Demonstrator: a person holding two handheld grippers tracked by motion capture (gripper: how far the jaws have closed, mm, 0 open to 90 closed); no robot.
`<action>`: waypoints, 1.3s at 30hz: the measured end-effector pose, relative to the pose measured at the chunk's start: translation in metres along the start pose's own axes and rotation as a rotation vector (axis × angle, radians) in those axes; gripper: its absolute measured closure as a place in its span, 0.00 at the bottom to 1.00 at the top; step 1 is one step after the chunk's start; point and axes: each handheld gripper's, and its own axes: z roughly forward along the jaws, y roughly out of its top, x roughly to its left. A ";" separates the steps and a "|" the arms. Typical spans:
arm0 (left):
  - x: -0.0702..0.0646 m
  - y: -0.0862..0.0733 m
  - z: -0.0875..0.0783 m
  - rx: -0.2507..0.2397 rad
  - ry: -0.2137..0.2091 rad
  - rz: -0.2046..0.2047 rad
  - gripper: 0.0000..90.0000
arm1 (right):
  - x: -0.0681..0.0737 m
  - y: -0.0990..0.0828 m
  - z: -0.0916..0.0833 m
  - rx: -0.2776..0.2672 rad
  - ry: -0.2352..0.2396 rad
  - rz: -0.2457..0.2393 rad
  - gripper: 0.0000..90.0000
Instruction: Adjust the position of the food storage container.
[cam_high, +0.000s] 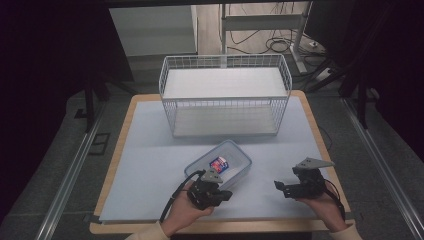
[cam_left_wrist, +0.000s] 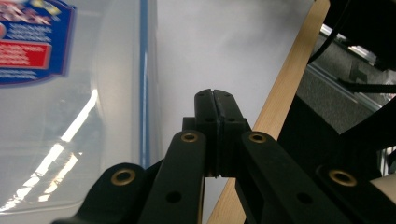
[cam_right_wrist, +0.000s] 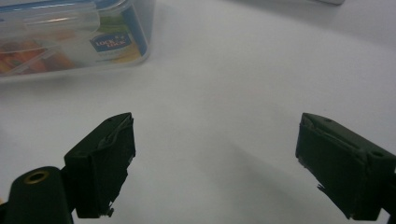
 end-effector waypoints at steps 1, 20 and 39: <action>0.000 -0.001 0.001 0.004 0.002 0.001 1.00 | 0.000 0.000 0.000 0.000 -0.001 0.000 0.13; 0.002 -0.015 0.004 0.053 0.048 0.017 1.00 | 0.000 -0.001 0.002 0.006 0.001 -0.007 0.13; -0.004 -0.024 0.010 0.109 0.072 0.047 1.00 | 0.000 -0.002 0.002 0.005 0.002 -0.007 0.13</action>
